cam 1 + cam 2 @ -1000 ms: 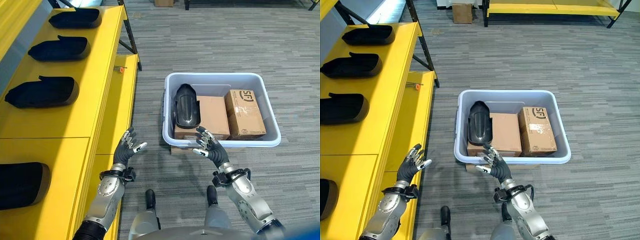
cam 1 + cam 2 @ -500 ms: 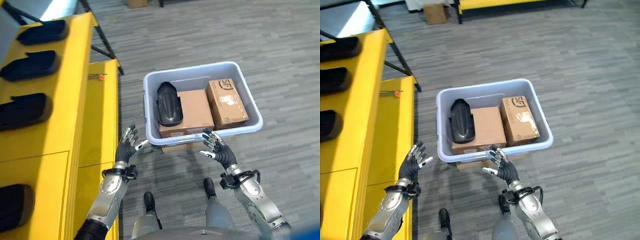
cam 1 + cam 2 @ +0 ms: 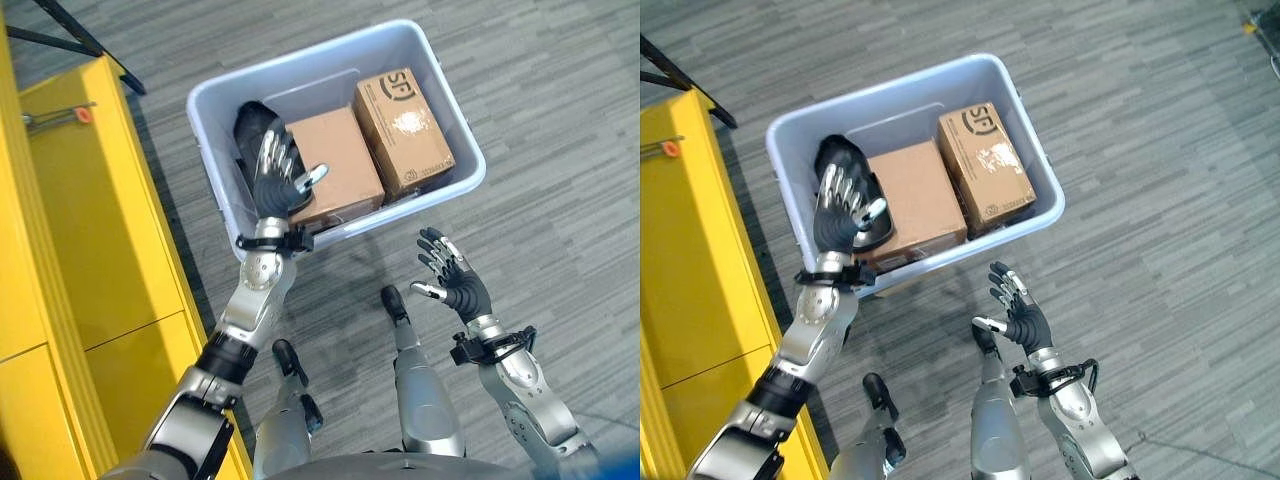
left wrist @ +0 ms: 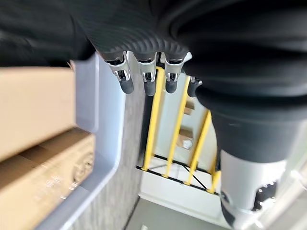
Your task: Move parts from the plastic box to the shelf.
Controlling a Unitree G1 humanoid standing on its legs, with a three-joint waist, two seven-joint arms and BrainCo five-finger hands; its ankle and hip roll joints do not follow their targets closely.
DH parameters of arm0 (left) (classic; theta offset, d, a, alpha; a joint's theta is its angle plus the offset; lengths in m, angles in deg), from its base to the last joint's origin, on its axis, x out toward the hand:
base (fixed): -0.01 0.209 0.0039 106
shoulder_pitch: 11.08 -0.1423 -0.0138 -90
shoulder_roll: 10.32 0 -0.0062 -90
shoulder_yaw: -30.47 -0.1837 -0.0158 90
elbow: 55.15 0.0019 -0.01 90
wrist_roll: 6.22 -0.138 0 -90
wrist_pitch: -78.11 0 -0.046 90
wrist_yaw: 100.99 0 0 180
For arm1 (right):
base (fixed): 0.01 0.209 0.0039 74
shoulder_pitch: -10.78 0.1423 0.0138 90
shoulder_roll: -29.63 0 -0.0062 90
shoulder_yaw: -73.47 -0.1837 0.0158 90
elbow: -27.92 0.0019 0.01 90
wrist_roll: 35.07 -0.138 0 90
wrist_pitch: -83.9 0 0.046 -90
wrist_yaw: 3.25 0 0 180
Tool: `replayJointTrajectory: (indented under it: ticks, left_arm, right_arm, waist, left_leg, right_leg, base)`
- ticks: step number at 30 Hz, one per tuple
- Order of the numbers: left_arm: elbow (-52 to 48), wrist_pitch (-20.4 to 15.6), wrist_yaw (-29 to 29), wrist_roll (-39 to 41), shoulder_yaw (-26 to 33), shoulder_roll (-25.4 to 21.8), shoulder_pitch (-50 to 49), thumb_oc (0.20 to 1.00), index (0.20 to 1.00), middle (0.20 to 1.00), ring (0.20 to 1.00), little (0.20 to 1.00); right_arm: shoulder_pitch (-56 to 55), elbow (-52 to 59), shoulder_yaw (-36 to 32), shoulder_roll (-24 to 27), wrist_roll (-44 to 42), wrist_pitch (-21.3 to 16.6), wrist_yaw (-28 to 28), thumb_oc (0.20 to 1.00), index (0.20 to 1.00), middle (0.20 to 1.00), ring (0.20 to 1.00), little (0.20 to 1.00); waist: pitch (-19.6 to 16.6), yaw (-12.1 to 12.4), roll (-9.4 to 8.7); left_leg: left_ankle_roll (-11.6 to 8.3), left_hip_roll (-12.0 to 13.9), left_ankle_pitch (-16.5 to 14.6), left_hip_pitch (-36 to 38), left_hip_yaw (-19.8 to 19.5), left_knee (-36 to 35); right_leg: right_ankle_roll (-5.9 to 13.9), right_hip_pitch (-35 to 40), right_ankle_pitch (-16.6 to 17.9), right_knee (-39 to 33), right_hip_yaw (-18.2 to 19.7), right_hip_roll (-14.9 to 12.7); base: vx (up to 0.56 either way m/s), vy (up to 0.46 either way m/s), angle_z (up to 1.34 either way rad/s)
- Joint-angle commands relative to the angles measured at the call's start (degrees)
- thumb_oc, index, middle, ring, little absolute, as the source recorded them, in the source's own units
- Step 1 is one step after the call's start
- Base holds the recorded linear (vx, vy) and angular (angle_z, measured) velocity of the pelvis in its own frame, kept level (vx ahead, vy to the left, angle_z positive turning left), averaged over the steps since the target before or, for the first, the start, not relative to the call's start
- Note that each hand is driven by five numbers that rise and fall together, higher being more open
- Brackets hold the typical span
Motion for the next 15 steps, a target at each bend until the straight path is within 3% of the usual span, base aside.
replayJointTrajectory:
  ticks: [1, 11, 15]
  left_arm:
    - [4.11, -4.34, -3.91, -4.0, 0.36, -1.49, 5.06, 1.0, 1.0, 1.0, 1.0, 1.0]
    - [12.26, -4.34, -11.91, -7.41, 3.66, -4.65, 13.07, 1.0, 1.0, 1.0, 1.0, 1.0]
    - [15.79, -2.83, -17.13, -11.28, 5.03, -7.02, 16.67, 1.0, 1.0, 1.0, 1.0, 1.0]
  right_arm:
    - [0.8, 3.72, -2.16, 1.13, -0.79, -4.37, 0.47, 1.0, 1.0, 1.0, 1.0, 1.0]
    - [0.17, 4.7, -1.2, 1.63, -1.25, -5.83, 1.18, 1.0, 1.0, 1.0, 1.0, 1.0]
    - [-0.44, 4.9, -0.59, 1.91, -1.79, -6.78, 1.22, 1.0, 1.0, 1.0, 1.0, 1.0]
  waist:
    - [-1.17, -0.7, -1.22]
    - [1.17, -1.13, -3.86]
    - [1.93, -0.98, -5.42]
  left_leg:
    - [-2.25, 4.32, 2.24, 1.44, -1.92, 0.73]
    - [-2.82, 5.08, 3.04, -0.84, -2.3, 0.74]
    - [-3.0, 5.55, 3.31, -2.59, -3.06, 0.94]
  right_leg:
    - [3.82, -1.03, -2.7, 6.58, 0.79, -3.52]
    - [3.73, -2.53, -2.07, 6.28, 0.04, -2.8]
    - [3.71, -3.41, -1.83, 6.15, -0.61, -2.53]
  base:
    - [-0.02, -0.02, -0.1]
    - [-0.02, -0.02, -0.03]
    - [-0.01, -0.028, 0.03]
